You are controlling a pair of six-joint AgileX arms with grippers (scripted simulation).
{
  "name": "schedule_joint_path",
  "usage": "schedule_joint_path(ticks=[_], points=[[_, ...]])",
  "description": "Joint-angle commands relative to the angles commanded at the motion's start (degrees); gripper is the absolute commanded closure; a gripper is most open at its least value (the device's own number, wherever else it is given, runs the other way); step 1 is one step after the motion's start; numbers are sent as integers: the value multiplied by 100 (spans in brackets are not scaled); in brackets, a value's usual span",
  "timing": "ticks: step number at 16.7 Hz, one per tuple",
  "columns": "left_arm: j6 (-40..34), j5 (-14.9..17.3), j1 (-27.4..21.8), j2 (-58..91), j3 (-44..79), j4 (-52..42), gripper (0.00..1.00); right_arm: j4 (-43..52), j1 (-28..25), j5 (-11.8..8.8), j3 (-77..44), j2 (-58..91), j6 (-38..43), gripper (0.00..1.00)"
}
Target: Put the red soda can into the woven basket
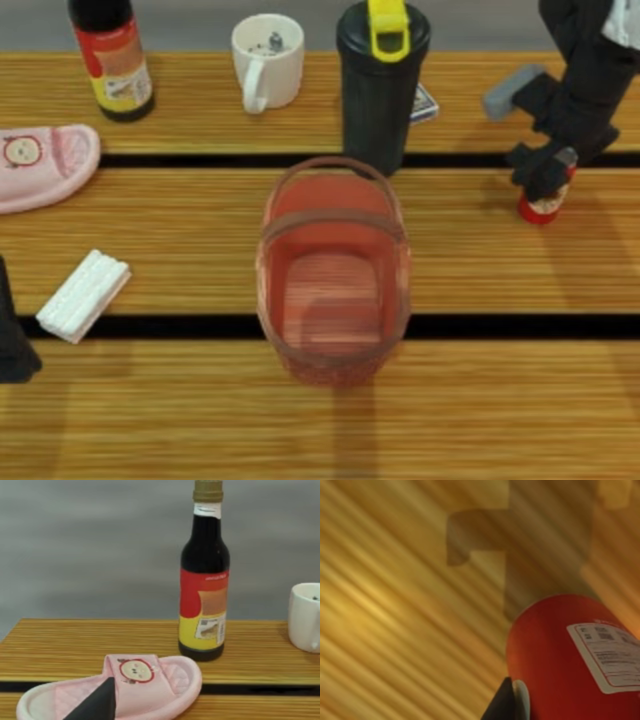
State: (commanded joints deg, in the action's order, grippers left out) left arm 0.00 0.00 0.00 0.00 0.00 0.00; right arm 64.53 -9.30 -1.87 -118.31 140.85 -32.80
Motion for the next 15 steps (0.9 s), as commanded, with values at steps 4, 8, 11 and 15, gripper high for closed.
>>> schedule_joint_path(ticks=[4, 8, 11, 15], points=[[0, 0, 0, 0, 0, 0, 0, -1327, -143, -757, 521, -221, 393, 100], [0, 0, 0, 0, 0, 0, 0, -3502, -332, -1883, 1376, -548, 1037, 100], [0, 0, 0, 0, 0, 0, 0, -5406, -493, -2848, 2173, -854, 1614, 100], [0, 0, 0, 0, 0, 0, 0, -7917, -709, -4135, 3291, -1344, 2392, 100]])
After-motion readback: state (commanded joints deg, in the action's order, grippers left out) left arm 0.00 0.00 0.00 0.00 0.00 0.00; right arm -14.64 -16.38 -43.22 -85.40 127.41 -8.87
